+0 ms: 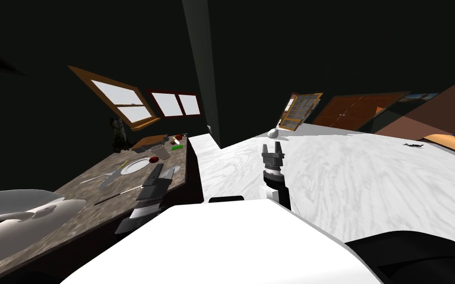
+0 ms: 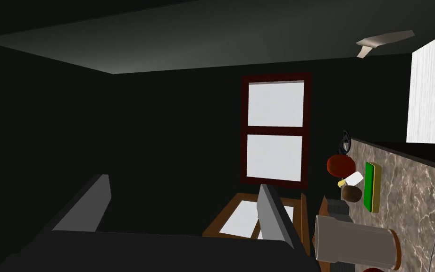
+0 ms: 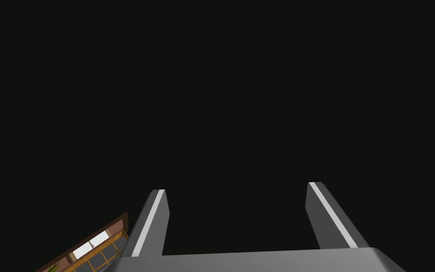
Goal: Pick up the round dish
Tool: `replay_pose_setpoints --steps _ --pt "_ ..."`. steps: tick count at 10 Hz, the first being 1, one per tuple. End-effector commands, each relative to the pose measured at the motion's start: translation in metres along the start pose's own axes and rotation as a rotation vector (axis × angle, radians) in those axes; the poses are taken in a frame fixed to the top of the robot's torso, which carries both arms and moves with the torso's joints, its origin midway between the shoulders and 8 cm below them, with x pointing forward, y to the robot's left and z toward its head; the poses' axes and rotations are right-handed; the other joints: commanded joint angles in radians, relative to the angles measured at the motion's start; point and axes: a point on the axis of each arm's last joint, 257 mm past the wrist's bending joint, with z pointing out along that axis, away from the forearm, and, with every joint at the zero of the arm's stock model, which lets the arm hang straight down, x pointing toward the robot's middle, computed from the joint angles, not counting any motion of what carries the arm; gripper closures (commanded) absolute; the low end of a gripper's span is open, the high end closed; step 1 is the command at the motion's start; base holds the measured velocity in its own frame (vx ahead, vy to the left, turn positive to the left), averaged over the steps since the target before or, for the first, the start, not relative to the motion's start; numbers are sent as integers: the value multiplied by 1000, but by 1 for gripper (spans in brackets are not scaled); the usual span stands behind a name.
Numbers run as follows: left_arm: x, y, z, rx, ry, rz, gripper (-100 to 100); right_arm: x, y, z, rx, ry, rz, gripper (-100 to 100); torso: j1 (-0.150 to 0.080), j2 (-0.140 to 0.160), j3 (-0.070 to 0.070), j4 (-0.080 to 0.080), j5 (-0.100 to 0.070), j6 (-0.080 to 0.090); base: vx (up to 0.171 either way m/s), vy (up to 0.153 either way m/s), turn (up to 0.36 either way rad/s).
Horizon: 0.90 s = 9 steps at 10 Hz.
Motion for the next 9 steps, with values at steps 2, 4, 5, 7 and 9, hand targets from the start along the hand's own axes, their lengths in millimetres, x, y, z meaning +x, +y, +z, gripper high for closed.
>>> replay_pose_setpoints --steps 2,4,5,7,9 --pt "-8 12 -13 -62 -6 -14 -100 0 0 0 0 0 0 0 0 -1 0 0 0 0 35 -59 -74" --pt "-20 28 -31 -156 -12 -38 -100 0 0 0 0 0 0 0 0 -1 -1 0 0 0 50 -68 -116" --pt "-21 31 -35 -169 -15 -38 -100 0 0 0 0 0 0 0 0 -2 -1 0 0 0 43 -50 -34" --pt "-33 48 -56 -272 -15 -52 -100 0 0 0 0 0 0 0 1 -1 -1 0 0 0 44 -51 -103" --pt "-41 59 -71 -337 -24 -69 -100 0 0 0 0 0 0 0 2 -1 -1 0 1 0 35 -22 -65"
